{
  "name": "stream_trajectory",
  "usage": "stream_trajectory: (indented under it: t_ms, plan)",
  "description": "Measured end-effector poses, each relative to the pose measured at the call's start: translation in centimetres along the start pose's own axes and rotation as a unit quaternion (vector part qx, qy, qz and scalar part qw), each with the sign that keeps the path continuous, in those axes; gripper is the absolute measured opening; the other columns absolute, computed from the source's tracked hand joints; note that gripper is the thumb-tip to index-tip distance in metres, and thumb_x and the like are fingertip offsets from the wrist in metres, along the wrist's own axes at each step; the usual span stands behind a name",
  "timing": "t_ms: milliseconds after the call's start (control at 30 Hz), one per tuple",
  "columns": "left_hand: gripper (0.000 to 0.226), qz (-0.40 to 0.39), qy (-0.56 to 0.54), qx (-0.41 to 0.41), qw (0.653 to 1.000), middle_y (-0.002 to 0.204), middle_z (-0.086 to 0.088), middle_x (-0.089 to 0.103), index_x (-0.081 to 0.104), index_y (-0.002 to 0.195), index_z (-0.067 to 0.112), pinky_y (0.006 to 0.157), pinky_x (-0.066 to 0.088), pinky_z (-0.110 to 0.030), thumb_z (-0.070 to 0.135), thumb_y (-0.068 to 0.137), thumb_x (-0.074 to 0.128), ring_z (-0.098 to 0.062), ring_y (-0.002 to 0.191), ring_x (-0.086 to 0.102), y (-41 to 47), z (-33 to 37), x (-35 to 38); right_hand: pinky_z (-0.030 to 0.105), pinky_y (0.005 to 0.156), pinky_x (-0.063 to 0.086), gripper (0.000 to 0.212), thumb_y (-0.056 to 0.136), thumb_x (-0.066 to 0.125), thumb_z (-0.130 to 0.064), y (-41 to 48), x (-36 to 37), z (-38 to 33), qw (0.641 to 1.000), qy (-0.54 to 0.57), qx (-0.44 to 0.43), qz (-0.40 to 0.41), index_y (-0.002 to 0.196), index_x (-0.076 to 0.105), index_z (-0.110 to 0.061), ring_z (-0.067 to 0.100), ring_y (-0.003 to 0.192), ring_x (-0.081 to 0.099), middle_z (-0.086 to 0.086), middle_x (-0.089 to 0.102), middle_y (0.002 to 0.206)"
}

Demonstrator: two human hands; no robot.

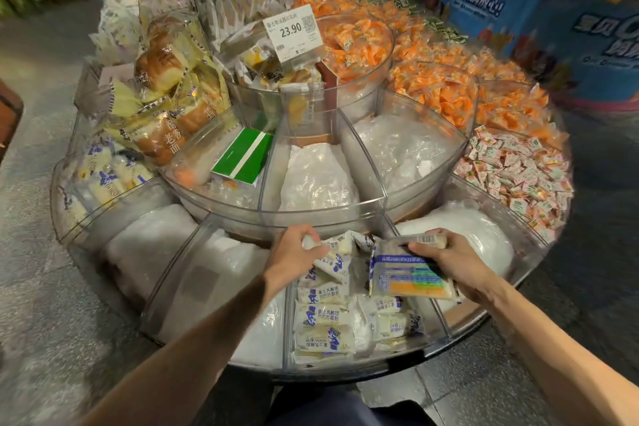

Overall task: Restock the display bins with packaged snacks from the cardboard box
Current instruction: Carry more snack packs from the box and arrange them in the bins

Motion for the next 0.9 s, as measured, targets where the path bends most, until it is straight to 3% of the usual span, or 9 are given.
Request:
stream_trajectory:
  t_ms: [133, 233, 367, 433, 533, 633, 733, 833, 900]
  plan:
    - [0.022, 0.057, 0.203, 0.060, 0.976, 0.115, 0.000, 0.063, 0.060, 0.100, 0.024, 0.080, 0.041, -0.030, 0.042, 0.090, 0.070, -0.016, 0.098, 0.053, -1.3, -0.3, 1.9, 0.037, 0.071, 0.060, 0.037, 0.081, 0.080, -0.012, -0.5, 0.3, -0.3, 1.000, 0.019, -0.006, 0.011, 0.106, 0.056, -0.001, 0.027, 0.076, 0.073, 0.016, 0.075, 0.087]
    - [0.032, 0.078, 0.401, 0.128, 0.904, 0.121, -0.003, 0.064, 0.062, 0.115, 0.021, 0.089, 0.040, -0.034, 0.046, 0.097, 0.056, -0.022, 0.113, 0.049, -1.6, 0.0, 2.9, 0.033, 0.066, 0.059, 0.034, 0.082, 0.079, -0.012, -1.2, 1.2, -0.4, 1.000, 0.022, -0.006, 0.007, 0.104, 0.056, -0.003, 0.026, 0.074, 0.073, 0.016, 0.074, 0.088]
    - [0.041, 0.067, 0.507, 0.151, 0.846, 0.133, -0.005, 0.049, 0.058, 0.130, 0.020, 0.098, 0.035, -0.036, 0.046, 0.100, 0.049, -0.024, 0.123, 0.039, -1.5, -0.4, 4.3, 0.032, 0.066, 0.060, 0.035, 0.083, 0.078, -0.011, -1.9, 2.1, -0.4, 0.999, 0.032, -0.002, -0.005, 0.107, 0.054, -0.002, 0.025, 0.075, 0.073, 0.015, 0.075, 0.088]
    - [0.046, 0.074, 0.486, 0.182, 0.851, 0.138, -0.006, 0.044, 0.049, 0.140, 0.022, 0.100, 0.036, -0.037, 0.042, 0.099, 0.055, -0.024, 0.125, 0.039, -1.8, 0.2, 4.4, 0.035, 0.069, 0.061, 0.037, 0.083, 0.078, -0.012, -2.1, 2.3, -0.3, 0.999, 0.040, 0.006, -0.011, 0.109, 0.054, -0.001, 0.027, 0.077, 0.074, 0.017, 0.075, 0.090]
    - [0.082, 0.032, 0.360, 0.268, 0.893, 0.151, -0.005, 0.032, 0.025, 0.154, 0.032, 0.110, 0.031, -0.038, 0.027, 0.088, 0.073, -0.023, 0.135, 0.033, -2.6, 1.8, 4.7, 0.035, 0.067, 0.062, 0.039, 0.084, 0.078, -0.012, -2.5, 2.8, -0.7, 0.998, 0.062, 0.019, -0.016, 0.112, 0.054, 0.000, 0.029, 0.077, 0.074, 0.020, 0.075, 0.093]
    - [0.102, 0.003, 0.299, 0.401, 0.866, 0.157, -0.003, 0.028, 0.015, 0.154, 0.038, 0.113, 0.025, -0.037, 0.041, 0.077, 0.081, -0.021, 0.141, 0.028, -5.9, 5.6, 3.7, 0.031, 0.058, 0.061, 0.036, 0.084, 0.077, -0.009, -3.1, 3.9, -1.9, 0.993, 0.104, 0.031, -0.036, 0.111, 0.053, -0.007, 0.026, 0.069, 0.072, 0.020, 0.074, 0.090]
    - [0.068, 0.008, 0.207, 0.463, 0.862, 0.139, -0.002, 0.056, 0.053, 0.140, 0.023, 0.111, 0.038, -0.040, 0.026, 0.077, 0.079, -0.018, 0.132, 0.047, -9.1, 8.7, 0.6, 0.024, 0.050, 0.056, 0.024, 0.086, 0.070, -0.009, -3.7, 6.5, -3.4, 0.985, 0.106, 0.056, -0.127, 0.106, 0.057, -0.005, 0.017, 0.058, 0.068, 0.014, 0.068, 0.082]
    - [0.030, 0.000, 0.046, 0.350, 0.936, 0.113, 0.007, 0.072, 0.072, 0.112, 0.021, 0.099, 0.052, -0.036, 0.021, 0.082, 0.074, -0.006, 0.107, 0.064, -9.6, 9.8, -3.8, 0.023, 0.046, 0.054, 0.013, 0.095, 0.061, -0.008, -4.7, 9.5, -4.0, 0.971, 0.047, 0.079, -0.221, 0.106, 0.062, -0.001, 0.016, 0.059, 0.067, 0.014, 0.069, 0.082]
    - [0.024, -0.011, -0.008, 0.273, 0.962, 0.097, 0.012, 0.074, 0.072, 0.102, 0.023, 0.083, 0.055, -0.030, 0.031, 0.081, 0.080, -0.002, 0.091, 0.067, -9.7, 9.8, -6.3, 0.025, 0.056, 0.057, 0.021, 0.083, 0.071, 0.000, -4.5, 10.4, -5.3, 0.972, -0.043, 0.023, -0.231, 0.103, 0.065, -0.004, 0.020, 0.077, 0.069, 0.022, 0.069, 0.100]
Point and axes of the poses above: each hand's wrist, its own y-axis towards the middle knuckle, its own x-axis out of the palm, z = x × y, the point moved 9 cm from there along y, towards the middle knuckle
